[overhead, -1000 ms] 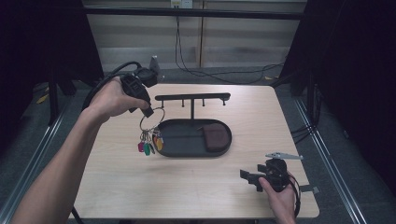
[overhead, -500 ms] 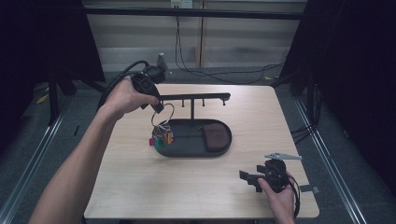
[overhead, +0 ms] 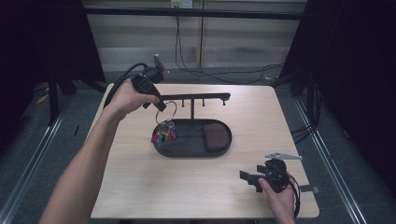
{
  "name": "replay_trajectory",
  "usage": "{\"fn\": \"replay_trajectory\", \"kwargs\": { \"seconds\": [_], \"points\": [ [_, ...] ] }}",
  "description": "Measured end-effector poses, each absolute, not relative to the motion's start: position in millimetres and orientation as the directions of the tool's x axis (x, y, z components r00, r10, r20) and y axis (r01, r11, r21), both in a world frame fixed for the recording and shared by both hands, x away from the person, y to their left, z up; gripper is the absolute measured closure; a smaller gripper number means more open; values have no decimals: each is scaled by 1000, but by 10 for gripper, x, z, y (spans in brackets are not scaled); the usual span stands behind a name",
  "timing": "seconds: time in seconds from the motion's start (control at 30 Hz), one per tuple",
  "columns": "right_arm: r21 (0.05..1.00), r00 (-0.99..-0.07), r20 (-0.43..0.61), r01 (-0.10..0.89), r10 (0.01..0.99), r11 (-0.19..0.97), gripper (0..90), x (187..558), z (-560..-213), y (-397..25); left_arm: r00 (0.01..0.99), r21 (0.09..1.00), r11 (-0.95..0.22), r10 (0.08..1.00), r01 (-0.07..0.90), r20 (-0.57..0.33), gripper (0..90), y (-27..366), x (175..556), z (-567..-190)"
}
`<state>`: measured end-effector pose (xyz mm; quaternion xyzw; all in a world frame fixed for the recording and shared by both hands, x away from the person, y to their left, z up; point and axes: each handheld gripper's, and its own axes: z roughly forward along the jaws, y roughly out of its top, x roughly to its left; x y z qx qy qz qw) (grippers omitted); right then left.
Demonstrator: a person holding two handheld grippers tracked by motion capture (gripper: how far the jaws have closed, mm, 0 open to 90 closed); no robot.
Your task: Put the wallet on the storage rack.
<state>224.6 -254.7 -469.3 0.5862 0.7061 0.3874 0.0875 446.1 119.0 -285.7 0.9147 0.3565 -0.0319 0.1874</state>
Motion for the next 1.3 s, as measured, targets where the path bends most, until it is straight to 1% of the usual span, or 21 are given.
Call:
{"fn": "replay_trajectory", "kwargs": {
  "seconds": [0.17,0.3,0.5,0.67,0.93,1.13,1.3],
  "points": [
    [647,-296,330,762,896,14,158,2246,-4694,-2541,722,327,-651,665,685,-191,879,1299,4485,-2871],
    [647,-299,328,762,896,17,158,2244,-4695,-2535,724,328,-650,658,685,-208,879,1351,4525,-2917],
    [644,-301,331,765,894,19,158,2252,-4703,-2539,716,337,-640,668,691,-201,879,1367,4562,-3016],
    [643,-300,333,765,894,18,158,2250,-4702,-2537,731,344,-652,653,676,-198,879,1394,4567,-3032],
    [645,-309,331,764,892,25,160,2255,-4707,-2526,715,358,-632,675,688,-183,875,1399,4618,-3052],
    [647,-315,329,762,890,31,161,2257,-4709,-2532,707,342,-632,688,695,-165,868,1360,4641,-3069],
    [648,-316,331,761,889,29,162,2251,-4708,-2539,695,324,-628,702,708,-156,831,1355,4655,-3074]
  ]
}}
